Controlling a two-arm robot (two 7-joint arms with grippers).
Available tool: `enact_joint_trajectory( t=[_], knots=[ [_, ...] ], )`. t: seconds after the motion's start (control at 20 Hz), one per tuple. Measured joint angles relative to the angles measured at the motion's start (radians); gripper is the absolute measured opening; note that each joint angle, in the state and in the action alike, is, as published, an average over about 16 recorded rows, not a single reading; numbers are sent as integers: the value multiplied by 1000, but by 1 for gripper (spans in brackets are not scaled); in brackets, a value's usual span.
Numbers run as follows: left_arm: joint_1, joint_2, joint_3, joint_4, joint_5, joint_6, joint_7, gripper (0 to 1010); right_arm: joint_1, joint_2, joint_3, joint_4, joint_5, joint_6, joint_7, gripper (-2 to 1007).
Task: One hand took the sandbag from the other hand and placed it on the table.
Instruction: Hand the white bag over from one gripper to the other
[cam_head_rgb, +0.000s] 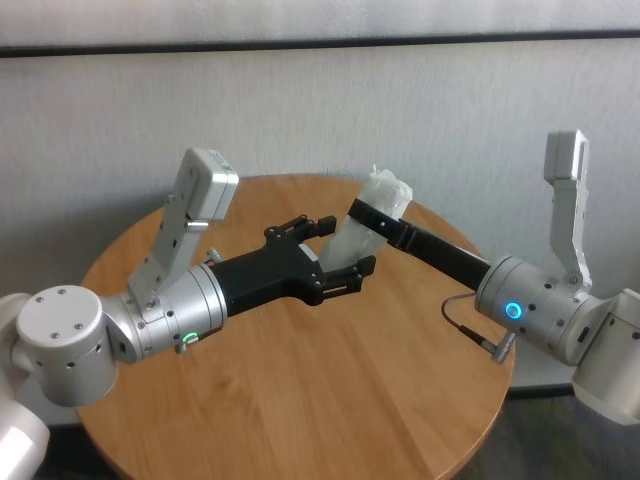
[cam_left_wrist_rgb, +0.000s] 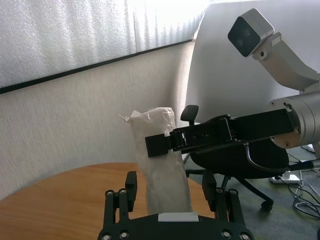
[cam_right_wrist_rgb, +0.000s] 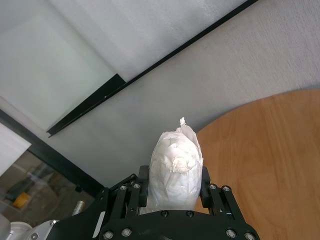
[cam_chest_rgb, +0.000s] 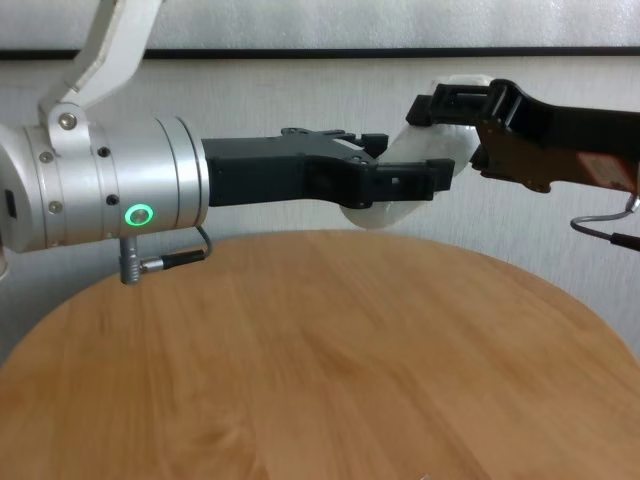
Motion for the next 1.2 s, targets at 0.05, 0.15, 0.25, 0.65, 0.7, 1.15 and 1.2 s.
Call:
enact_joint_trajectory(
  t=[0.05, 0.15, 0.25, 0.65, 0.7, 1.15, 1.2],
  knots=[
    [0, 0, 0, 0, 0, 0, 0, 840, 0, 0, 0, 0, 1, -1, -1, 565],
    [0, 0, 0, 0, 0, 0, 0, 889, 1, 0, 0, 1, 2, -2, -2, 565],
    [0, 0, 0, 0, 0, 0, 0, 930, 1, 1, 0, 2, 3, -3, -2, 565],
    [0, 2, 1, 0, 1, -4, 5, 1001, 2, 1, 1, 4, 3, -10, -3, 565],
    [0, 2, 1, -1, 1, -6, 7, 1001, 2, 1, 1, 5, 3, -11, -3, 565],
    [15, 5, -11, -6, -8, -43, 46, 1001, 3, -2, 4, 12, -3, -15, -5, 565],
    [19, 5, -14, -7, -10, -49, 52, 1001, 4, -3, 5, 13, -3, -16, -5, 565]
  ],
)
